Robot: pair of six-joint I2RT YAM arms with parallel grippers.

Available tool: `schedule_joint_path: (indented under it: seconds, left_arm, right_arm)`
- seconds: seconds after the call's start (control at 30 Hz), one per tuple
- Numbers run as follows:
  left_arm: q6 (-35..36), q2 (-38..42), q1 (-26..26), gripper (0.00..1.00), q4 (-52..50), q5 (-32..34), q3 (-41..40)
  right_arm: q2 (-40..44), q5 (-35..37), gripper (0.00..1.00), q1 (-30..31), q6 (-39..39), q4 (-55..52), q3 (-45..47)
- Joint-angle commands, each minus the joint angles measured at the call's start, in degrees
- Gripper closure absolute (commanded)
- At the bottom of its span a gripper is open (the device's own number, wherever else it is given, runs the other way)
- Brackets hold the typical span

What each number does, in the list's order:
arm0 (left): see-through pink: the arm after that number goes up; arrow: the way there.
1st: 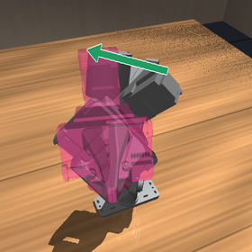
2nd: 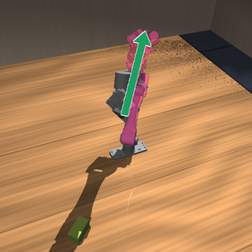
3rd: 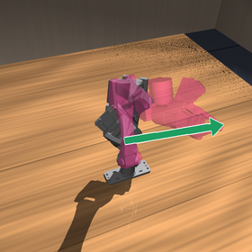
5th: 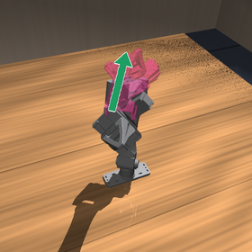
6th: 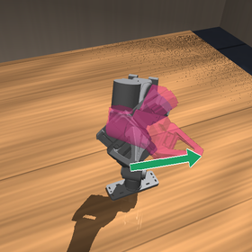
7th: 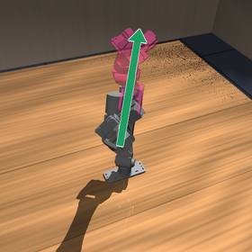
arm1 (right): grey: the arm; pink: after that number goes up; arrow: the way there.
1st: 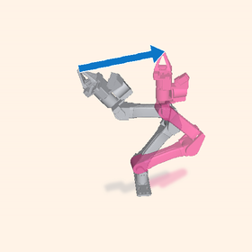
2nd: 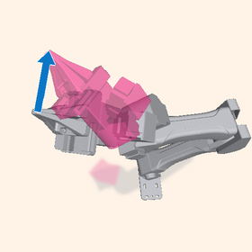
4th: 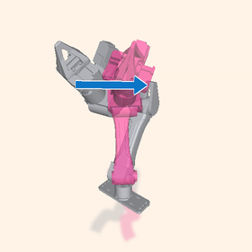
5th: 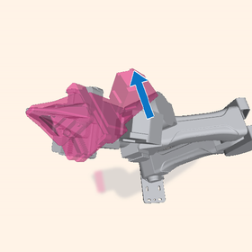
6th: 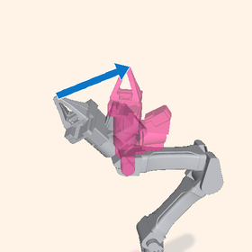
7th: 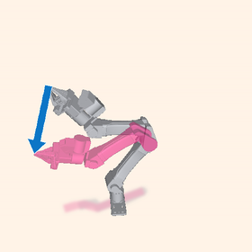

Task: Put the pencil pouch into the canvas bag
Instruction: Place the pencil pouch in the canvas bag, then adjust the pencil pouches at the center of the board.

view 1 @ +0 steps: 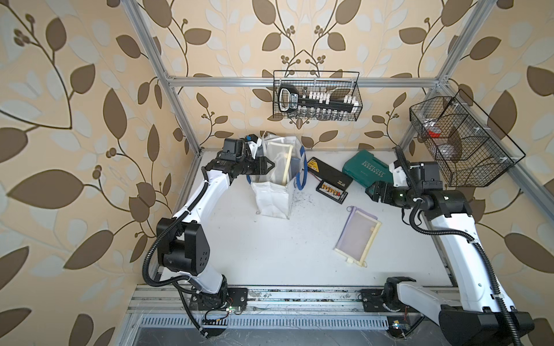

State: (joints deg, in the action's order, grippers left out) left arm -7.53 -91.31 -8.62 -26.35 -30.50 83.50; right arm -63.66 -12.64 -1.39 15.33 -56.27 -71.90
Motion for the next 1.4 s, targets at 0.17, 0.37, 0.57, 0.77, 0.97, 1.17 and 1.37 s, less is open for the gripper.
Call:
schedule_joint_path:
  seconds: [0.17,0.37,0.57,0.77,0.97,1.17,1.37]
  left_arm:
    - [-0.13,11.9,-2.86,0.15,-6.4,13.08,3.24]
    - [-1.7,15.81,-15.28,0.05,-14.11,25.08,2.89]
    - [-8.09,18.58,-30.58,0.03,-18.52,26.7,0.88]
    - [-12.13,13.82,-41.75,0.01,-19.15,25.99,0.55]
    - [-16.18,4.77,-43.67,0.01,-16.54,17.54,1.59]
    - [-19.41,-2.81,-44.7,0.01,-16.28,15.3,2.04]
    - [-20.52,-8.48,-46.31,0.01,-17.95,16.61,3.46]
  right_arm:
    - [-1.45,-4.71,0.0,-5.15,4.59,3.96,11.38]
    - [-1.97,-7.97,0.0,-8.47,9.74,9.34,20.96]
    - [-2.55,-9.1,0.01,-11.3,15.22,15.67,29.32]
    - [-0.54,-10.16,0.01,-12.76,19.75,23.49,38.62]
    - [-0.06,-10.11,0.0,-13.11,20.31,28.8,44.14]
    - [-3.05,-11.63,0.0,-13.11,19.93,33.47,47.16]
    - [-6.52,-12.39,0.01,-13.11,19.65,36.92,48.33]
